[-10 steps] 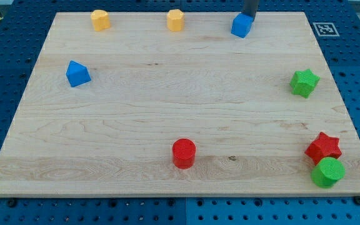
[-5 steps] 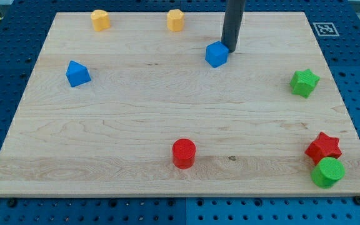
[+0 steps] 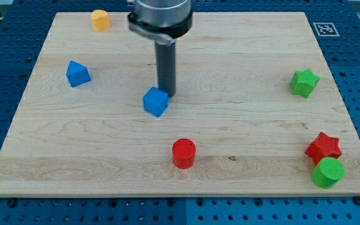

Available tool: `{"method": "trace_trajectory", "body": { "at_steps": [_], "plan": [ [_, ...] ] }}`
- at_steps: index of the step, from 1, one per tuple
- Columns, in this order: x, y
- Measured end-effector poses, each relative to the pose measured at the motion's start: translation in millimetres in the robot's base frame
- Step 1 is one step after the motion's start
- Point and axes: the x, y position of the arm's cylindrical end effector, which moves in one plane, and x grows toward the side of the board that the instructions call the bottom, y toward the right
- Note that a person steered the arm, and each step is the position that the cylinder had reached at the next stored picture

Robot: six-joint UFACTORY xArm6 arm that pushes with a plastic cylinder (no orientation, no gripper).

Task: Move the cube towards the bottom left side of the board

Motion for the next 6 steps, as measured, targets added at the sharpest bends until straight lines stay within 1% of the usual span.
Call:
{"method": "trace_trajectory", "body": {
  "at_steps": [2,3,5,6],
  "plan": [
    [58.7,-54.6],
    [72.3,-71.4],
    [85.0,-60.8],
    [88.4,-71.5]
  ]
}}
